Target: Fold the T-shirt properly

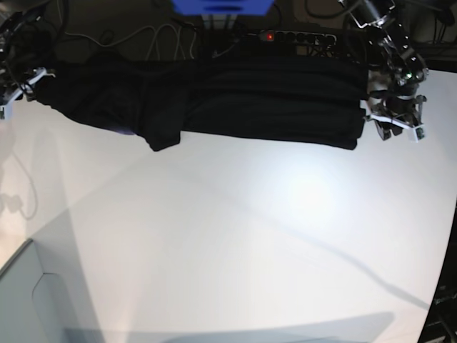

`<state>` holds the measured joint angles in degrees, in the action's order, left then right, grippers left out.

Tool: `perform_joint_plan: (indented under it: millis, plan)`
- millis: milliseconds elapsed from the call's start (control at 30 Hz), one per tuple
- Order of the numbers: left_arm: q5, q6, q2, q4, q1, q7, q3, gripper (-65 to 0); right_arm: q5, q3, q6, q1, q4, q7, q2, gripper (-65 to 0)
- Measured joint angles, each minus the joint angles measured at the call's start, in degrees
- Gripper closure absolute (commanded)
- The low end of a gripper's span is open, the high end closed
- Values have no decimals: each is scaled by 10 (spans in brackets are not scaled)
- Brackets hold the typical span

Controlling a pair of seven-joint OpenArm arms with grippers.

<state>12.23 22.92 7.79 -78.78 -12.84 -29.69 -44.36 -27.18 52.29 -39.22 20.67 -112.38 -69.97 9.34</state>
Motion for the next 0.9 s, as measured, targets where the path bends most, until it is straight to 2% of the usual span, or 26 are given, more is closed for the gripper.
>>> perform_joint_plan:
  millis: [167,367,500,900]
  plan:
    - [0,0,0,0,-2,0,0,-208,-62,2,0,-1,31,-40,2,-276]
    - [2,0,0,0,-6,3,0,-208,-155,3,0,0,111,-53,32,-306]
    - [3,0,0,0,-8,3,0,-208,-181,3,0,0,151,-48,51,-308]
    - [4,0,0,-1,-8,5,0,-208,-205,-21,0,-8,199,-46,58,-306]
